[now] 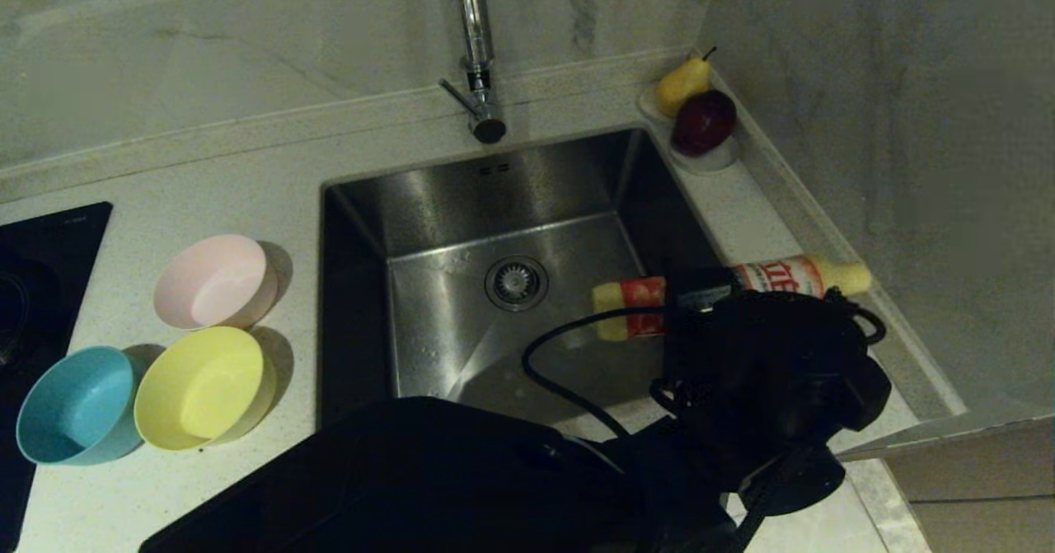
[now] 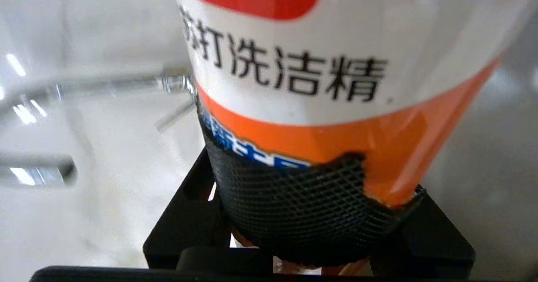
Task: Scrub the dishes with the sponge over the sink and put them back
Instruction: Place the dish soap on the table
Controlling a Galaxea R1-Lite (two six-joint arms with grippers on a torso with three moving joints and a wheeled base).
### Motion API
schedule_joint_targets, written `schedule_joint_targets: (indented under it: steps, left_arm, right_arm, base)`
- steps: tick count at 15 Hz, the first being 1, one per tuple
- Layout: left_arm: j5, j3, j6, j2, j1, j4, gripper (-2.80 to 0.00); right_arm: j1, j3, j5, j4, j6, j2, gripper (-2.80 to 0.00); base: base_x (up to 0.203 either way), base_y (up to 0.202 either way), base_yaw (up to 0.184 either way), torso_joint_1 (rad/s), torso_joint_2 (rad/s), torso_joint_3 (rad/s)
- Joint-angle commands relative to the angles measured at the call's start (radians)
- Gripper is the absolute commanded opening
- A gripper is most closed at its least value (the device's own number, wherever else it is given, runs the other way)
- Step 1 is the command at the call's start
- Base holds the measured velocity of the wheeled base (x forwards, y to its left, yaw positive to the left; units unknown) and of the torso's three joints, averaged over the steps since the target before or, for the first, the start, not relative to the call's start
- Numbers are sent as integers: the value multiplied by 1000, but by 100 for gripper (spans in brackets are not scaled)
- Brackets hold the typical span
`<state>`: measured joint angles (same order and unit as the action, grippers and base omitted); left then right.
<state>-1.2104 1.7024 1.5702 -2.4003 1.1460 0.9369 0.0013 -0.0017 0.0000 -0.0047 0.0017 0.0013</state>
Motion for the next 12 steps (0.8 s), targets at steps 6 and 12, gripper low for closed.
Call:
schedule_joint_targets:
  steps: [6, 12]
  left_arm:
    - [-7, 29, -375, 99, 12, 16, -280]
    - [8, 186, -574, 199, 17, 25, -280]
  right_arm:
    - [0, 0, 0, -1, 0, 0, -280]
    - [0, 0, 0, -1, 0, 0, -280]
  base:
    - [0, 0, 0, 0, 0, 0]
    - [0, 0, 0, 0, 0, 0]
